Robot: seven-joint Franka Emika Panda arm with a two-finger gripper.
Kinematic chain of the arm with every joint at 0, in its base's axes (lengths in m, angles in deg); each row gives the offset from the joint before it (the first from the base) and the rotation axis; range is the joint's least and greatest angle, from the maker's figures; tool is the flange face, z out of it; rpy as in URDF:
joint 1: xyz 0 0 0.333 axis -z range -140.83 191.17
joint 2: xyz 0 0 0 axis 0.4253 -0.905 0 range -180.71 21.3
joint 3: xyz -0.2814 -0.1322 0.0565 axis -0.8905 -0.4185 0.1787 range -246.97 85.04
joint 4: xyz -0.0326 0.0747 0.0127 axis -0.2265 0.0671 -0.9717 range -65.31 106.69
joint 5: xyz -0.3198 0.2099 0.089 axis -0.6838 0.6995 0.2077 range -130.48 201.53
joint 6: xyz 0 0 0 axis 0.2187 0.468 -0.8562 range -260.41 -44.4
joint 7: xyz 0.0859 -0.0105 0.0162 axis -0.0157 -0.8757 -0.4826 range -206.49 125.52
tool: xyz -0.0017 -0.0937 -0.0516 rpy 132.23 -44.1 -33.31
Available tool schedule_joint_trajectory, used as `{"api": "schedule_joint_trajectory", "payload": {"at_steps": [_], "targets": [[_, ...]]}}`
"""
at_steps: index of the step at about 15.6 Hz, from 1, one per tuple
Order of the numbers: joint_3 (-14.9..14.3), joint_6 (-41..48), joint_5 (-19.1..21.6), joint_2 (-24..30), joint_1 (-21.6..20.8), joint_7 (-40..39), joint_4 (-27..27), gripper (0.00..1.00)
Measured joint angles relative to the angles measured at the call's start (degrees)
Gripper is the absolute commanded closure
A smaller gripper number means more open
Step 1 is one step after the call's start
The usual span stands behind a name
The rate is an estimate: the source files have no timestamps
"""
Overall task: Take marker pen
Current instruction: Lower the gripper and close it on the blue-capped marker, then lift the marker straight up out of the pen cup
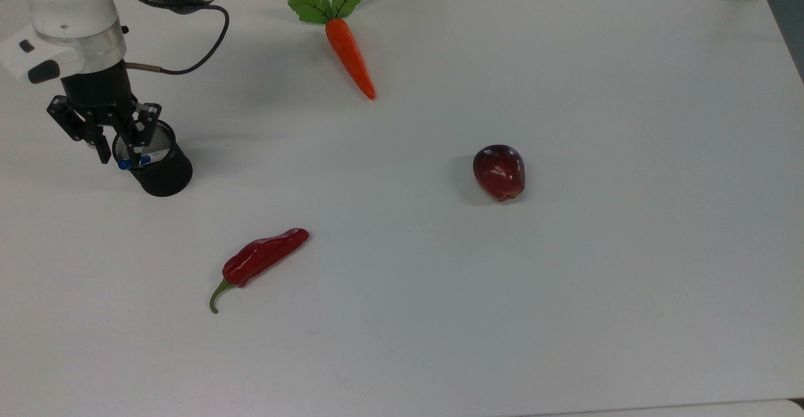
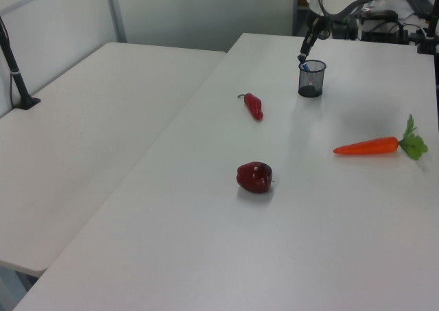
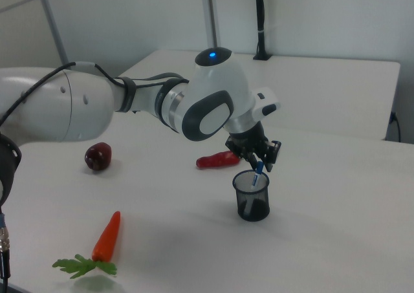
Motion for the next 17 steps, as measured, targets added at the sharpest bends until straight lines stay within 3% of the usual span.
{"api": "schedule_joint_trajectory", "payload": {"at_steps": [6, 17], "targets": [[0.4, -0.5, 0.0, -0.3, 0.0, 1.6, -0.1, 0.81], [0.6, -0.5, 0.5, -0.3, 0.0, 3.5, -0.9, 0.87]]}}
